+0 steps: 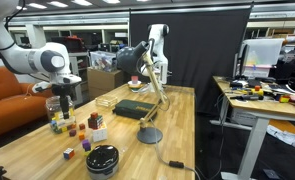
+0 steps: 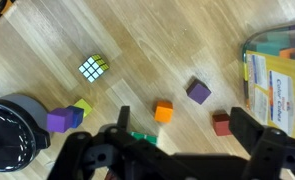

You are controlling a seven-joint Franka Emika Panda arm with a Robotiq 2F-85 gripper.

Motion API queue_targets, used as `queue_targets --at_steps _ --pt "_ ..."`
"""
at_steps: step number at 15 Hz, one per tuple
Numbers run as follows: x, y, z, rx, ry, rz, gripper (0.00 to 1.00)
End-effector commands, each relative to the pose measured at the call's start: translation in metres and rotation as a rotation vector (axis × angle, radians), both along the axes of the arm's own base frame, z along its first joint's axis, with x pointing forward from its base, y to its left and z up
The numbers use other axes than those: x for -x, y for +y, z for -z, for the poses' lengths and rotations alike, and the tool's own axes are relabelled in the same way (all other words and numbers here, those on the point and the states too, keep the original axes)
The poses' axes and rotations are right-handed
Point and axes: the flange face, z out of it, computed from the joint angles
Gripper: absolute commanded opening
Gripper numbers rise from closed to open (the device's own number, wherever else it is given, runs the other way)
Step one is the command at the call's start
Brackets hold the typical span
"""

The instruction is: Stack the orange cube on the Rubik's cube

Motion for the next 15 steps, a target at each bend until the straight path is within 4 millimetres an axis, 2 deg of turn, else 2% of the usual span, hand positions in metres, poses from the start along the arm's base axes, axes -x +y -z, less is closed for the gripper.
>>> queue_targets --at_steps 1,6,11,12,15 --pt "-0.002 -0.004 0.003 0.006 -0.005 0.026 1.0" --pt "-0.014 -0.028 0.028 0.017 -0.015 0.094 1.0" --pt "-0.024 -0.038 0.057 -0.018 -0.014 0.13 1.0" --pt "-0.017 -0.037 0.053 -0.001 -0.004 0.115 1.0" --pt "-0.017 -0.037 0.057 0.0 0.0 0.116 1.0"
